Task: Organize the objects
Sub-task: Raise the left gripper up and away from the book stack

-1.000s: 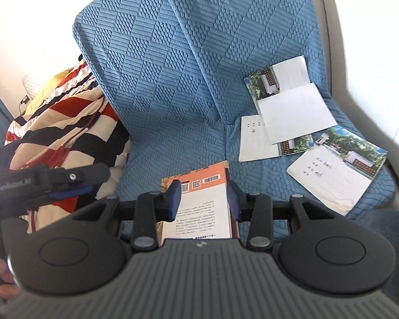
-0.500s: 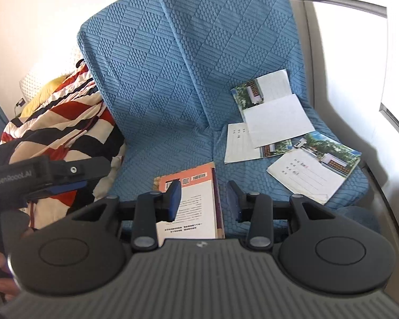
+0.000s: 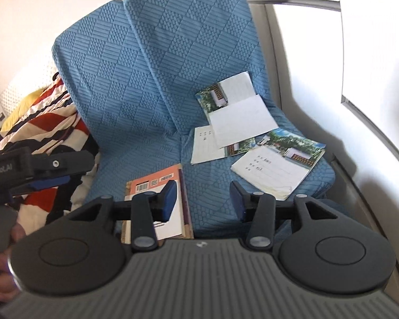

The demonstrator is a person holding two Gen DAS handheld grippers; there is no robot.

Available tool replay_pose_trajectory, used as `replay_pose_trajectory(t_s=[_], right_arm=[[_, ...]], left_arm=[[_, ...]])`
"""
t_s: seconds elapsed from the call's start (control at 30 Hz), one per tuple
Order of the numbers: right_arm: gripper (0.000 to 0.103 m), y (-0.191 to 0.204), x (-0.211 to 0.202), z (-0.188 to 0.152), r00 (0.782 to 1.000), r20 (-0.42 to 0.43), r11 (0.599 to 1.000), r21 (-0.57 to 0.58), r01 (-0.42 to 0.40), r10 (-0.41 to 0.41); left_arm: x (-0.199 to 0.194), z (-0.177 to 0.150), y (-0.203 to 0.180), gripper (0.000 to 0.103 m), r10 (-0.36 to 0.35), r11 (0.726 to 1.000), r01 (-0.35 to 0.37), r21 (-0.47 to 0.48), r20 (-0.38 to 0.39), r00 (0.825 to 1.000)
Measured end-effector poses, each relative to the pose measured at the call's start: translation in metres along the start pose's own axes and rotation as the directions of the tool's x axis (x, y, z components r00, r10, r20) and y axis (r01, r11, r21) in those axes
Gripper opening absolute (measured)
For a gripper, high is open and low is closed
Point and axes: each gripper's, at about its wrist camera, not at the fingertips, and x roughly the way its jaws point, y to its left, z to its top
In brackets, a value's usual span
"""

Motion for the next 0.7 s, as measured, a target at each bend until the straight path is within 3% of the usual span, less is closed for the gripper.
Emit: replay_pose_trajectory(t_s=[0.37,0.43,0.5,0.7], right_arm=[[0.048,-0.027,0.003,-0.002,0.999,-0.001,0.998,0.047,0.033,-0.033],[0.054,-0.032,0.006,-0.001,0.999,-0.002,0.998,0.045,0.052,-0.052],[0.073,-0.039,0.007,0.001,0.998,0.009,0.996,0.062,0.062,-0.062],[0.076,-0.061,0.020,0.001,0.997,0.016,0.990,0.124,0.072,-0.074]], left_arm=[[0.032,-0.005,-0.012,0.101,-0.016,1.000,0.015,-0.006,-0.035,0.999],[0.041,-0.005,-0.011,0.101,-0.015,1.000,0.015,-0.010,-0.046,0.999],[0.051,-0.004,-0.011,0.101,-0.012,1.000,0.011,-0.012,-0.053,0.999],[0.091,-0.002,-0.007,0.101,-0.015,0.999,0.011,-0.038,-0.091,0.996]])
